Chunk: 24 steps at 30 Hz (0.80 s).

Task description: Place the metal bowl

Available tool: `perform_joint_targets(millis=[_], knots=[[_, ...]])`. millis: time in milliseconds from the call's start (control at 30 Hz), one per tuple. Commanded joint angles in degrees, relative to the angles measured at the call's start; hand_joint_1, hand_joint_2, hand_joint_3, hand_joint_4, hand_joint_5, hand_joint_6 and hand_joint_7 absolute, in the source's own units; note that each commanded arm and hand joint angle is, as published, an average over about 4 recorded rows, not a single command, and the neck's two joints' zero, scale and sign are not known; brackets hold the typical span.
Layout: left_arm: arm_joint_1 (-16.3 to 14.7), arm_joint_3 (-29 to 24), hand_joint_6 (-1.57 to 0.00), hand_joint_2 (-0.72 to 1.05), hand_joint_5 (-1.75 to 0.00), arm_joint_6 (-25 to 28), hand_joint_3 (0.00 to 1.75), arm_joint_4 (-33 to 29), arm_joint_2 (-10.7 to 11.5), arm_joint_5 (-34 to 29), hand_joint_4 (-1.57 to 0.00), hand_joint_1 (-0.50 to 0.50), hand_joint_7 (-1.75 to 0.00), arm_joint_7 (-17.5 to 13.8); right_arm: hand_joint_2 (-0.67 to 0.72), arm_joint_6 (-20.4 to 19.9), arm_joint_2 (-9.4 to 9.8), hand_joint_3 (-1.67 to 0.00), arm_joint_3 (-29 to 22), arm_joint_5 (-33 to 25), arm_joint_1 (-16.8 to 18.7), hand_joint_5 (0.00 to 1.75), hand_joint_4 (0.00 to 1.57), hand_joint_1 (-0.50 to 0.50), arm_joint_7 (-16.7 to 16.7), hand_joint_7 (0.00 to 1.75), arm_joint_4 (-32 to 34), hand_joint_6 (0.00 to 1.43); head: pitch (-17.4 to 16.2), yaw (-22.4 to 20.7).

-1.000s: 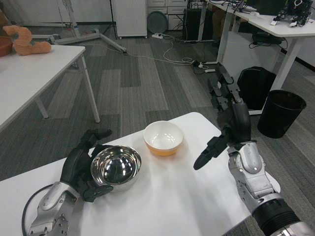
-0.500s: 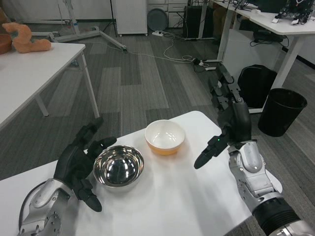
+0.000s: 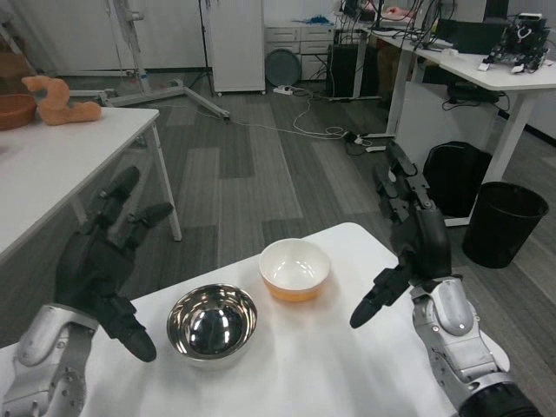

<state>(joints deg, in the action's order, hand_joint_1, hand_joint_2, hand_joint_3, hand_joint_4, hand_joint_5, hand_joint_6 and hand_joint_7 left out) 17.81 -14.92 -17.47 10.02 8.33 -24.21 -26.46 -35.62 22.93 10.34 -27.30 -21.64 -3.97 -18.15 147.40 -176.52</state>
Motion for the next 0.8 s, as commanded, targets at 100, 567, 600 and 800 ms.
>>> perform_joint_targets(millis=[100,567,600,800], knots=[[3.28,-2.27,0.0,-0.37,-0.92,2.31,0.0,-7.73,2.94,-1.33,0.0,-0.5,-0.28,0.53,0.72,0.38,0.34,0.0,0.21,-0.28,-0.81,0.0,0.0,-0.29,-0.16,0.07,-0.55,0.0,1.97,0.43],[5.04,-2.66,0.0,-0.37,-0.87,6.83,0.0,-12.66,4.45,-5.11,0.0,-0.5,-0.28,0.71,0.72,0.2,0.8,0.0,0.74,-0.7,-1.03,0.0,0.0,-0.29,-0.16,0.07,-0.57,0.0,3.14,1.9],[4.91,-2.53,0.0,-0.37,-0.85,6.96,0.0,-12.66,4.41,-5.06,0.0,-0.5,-0.28,0.71,0.72,0.14,0.8,0.0,0.74,-0.72,-1.03,0.0,0.0,-0.29,-0.16,0.07,-0.57,0.0,3.2,1.99],[4.12,-2.13,0.0,-0.37,-0.82,7.54,0.0,-12.66,4.01,-5.06,0.0,-0.5,-0.28,0.62,0.72,-0.19,0.67,0.0,0.34,-0.61,-1.03,0.0,0.0,-0.29,-0.16,0.07,-0.27,0.0,3.15,2.34]])
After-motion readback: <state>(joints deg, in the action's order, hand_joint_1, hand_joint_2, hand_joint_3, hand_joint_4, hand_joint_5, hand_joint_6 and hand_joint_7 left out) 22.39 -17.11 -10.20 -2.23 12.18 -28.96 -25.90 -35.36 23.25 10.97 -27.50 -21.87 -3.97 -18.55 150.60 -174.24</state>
